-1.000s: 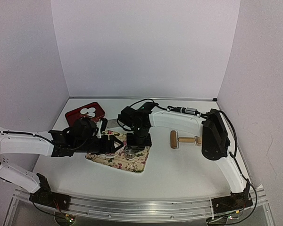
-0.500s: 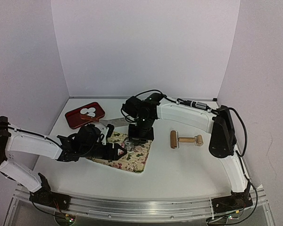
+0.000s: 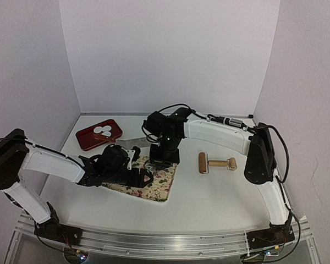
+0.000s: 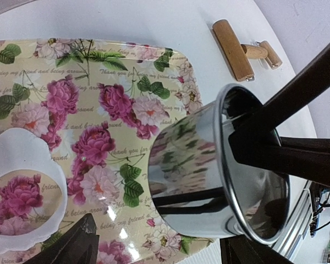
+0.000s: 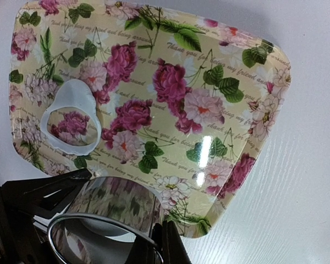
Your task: Roll out the dumpling wrappers from the dough
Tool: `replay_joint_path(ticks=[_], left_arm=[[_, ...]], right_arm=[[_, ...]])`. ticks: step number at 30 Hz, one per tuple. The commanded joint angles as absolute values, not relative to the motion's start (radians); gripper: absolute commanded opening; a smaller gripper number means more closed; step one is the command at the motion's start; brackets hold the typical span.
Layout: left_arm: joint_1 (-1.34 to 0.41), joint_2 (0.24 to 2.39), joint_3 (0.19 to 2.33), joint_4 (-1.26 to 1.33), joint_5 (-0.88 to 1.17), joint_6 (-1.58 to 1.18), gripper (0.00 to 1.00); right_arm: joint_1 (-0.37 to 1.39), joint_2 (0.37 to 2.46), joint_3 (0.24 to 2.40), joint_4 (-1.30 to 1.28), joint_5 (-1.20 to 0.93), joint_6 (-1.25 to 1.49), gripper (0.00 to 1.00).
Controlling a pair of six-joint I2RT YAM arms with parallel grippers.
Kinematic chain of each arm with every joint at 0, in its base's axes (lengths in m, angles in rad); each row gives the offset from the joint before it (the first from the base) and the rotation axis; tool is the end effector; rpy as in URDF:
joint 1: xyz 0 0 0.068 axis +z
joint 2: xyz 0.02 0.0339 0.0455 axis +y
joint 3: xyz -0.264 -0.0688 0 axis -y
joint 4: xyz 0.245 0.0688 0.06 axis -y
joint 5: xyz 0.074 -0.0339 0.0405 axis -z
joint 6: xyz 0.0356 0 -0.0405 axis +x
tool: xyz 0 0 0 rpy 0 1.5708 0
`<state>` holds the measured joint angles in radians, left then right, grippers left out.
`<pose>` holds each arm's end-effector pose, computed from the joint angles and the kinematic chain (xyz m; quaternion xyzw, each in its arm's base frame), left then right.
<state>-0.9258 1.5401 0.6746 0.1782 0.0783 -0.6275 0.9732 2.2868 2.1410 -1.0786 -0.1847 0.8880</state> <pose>0.1788 -0.2422 0.1603 0.1508 0.8908 -0.3247 0.2799 0.2655 0.4017 0.2339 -0.0576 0.9793 0.1919 0.0297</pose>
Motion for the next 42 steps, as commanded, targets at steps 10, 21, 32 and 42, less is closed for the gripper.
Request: replay_joint_path(ticks=[10, 21, 32, 42], left_arm=[[-0.927, 1.647, 0.77, 0.135, 0.062, -0.642, 0.75], [-0.904, 1.681, 0.785, 0.135, 0.109, -0.668, 0.75], [-0.892, 1.457, 0.728, 0.121, 0.197, -0.647, 0.77], [-0.608, 1.353, 0.829, -0.273, 0.301, -0.617, 0.83]], right_arm=[[0.968, 2.198, 2.132, -1.109, -0.178, 0.9, 0.0], [0.964, 2.156, 2.097, -1.109, -0.171, 0.908, 0.0], [0.945, 2.147, 2.098, -1.153, -0.072, 0.885, 0.0], [0.817, 2.008, 1.878, -1.219, 0.099, 0.811, 0.0]])
